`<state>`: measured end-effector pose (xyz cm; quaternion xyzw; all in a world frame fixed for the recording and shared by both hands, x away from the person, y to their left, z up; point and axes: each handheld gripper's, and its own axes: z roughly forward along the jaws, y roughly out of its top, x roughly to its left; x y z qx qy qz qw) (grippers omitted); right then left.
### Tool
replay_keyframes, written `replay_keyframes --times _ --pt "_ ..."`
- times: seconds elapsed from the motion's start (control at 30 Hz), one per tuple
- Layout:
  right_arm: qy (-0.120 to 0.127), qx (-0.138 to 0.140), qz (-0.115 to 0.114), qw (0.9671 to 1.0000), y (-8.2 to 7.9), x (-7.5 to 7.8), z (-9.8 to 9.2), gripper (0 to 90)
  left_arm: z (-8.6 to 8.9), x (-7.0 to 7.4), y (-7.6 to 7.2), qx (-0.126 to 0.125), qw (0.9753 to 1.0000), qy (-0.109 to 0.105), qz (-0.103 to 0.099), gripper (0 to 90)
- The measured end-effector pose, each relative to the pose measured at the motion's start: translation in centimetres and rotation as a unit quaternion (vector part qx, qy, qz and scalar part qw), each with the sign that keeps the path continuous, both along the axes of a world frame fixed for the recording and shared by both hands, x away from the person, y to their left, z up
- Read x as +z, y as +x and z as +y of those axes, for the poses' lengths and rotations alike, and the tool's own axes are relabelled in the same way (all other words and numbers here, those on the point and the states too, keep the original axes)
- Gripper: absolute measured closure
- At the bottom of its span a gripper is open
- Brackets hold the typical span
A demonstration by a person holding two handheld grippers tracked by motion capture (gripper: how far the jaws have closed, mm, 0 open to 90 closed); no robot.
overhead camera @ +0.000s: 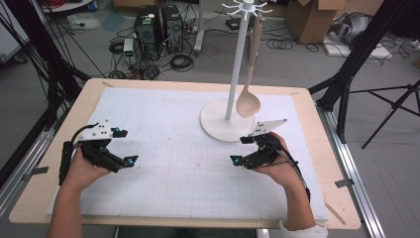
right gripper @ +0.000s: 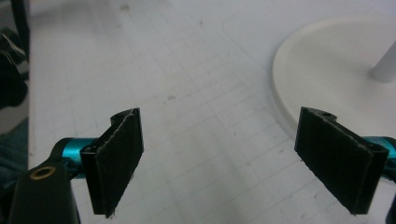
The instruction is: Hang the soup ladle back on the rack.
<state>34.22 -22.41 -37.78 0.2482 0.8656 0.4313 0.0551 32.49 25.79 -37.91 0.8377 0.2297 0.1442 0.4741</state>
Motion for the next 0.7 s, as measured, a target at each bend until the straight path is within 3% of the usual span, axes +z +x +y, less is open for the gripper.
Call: replay_keyframes --times 0.1,0.23,0.7 --pt "-0.033 -0.003 0.000 0.9994 0.1 -0.6 0.7 14.7 -0.1 0.0 0.0 -0.003 1.0000 -0.001 0.001 1.7" --pt "-0.048 0.001 0.008 0.9988 0.3 -1.2 1.3 14.7 -0.3 -0.1 0.1 -0.007 1.0000 0.002 0.002 1.7" --pt "-0.045 -0.020 0.010 0.9987 0.5 -1.1 0.9 14.8 -0.9 -0.2 0.1 -0.018 0.9998 0.003 0.003 1.7"
